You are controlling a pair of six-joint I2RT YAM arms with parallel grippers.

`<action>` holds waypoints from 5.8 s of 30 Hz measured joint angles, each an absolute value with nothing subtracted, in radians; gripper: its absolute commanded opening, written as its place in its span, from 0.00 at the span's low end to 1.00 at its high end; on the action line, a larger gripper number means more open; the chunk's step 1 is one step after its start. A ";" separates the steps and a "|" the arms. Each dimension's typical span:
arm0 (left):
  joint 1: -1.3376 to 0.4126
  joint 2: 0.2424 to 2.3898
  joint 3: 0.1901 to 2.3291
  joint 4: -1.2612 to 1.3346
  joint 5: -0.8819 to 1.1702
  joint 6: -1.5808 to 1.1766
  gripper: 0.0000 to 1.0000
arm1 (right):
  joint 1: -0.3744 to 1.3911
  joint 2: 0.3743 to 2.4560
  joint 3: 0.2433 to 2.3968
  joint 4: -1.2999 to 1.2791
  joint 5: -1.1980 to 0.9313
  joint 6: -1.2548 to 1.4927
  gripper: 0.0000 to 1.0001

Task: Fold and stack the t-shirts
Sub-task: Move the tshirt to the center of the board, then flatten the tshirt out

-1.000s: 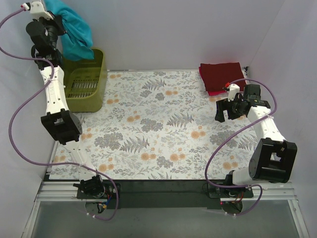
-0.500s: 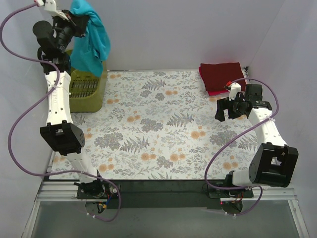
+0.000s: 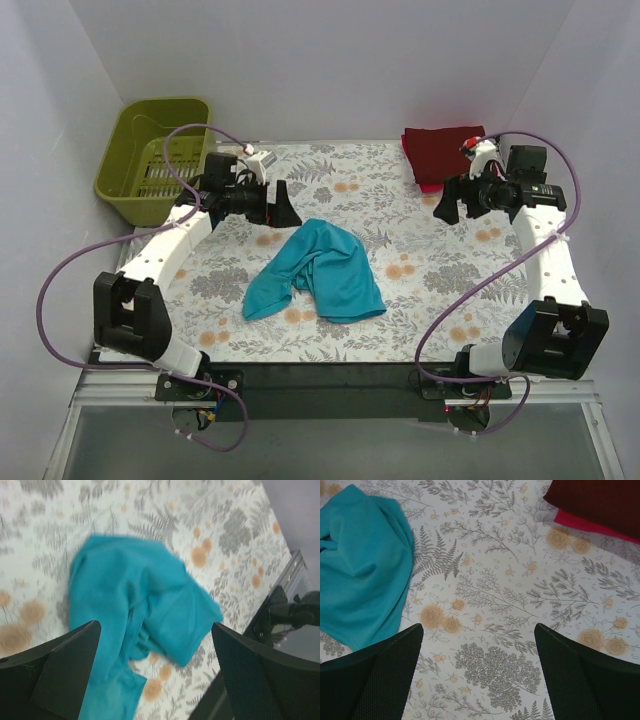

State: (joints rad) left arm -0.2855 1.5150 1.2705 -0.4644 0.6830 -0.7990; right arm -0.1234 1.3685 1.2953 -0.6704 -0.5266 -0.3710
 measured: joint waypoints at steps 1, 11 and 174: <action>-0.275 1.513 1.246 -0.486 0.683 -0.793 0.94 | -0.123 1.369 1.295 -0.685 -0.538 -0.379 0.98; -0.252 1.405 0.949 -0.649 0.649 -0.628 0.81 | 0.187 1.439 1.216 -0.731 -0.546 -0.452 0.98; 0.060 2.191 1.846 -1.230 0.579 -0.535 0.46 | 0.301 1.330 1.055 -0.851 -0.378 -0.737 0.59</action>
State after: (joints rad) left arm 0.0605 2.1914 1.8462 -1.2297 0.5793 -0.5346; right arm 0.3008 1.3300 1.0550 -0.8509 -0.3779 -0.7372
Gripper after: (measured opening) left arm 0.449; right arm 0.605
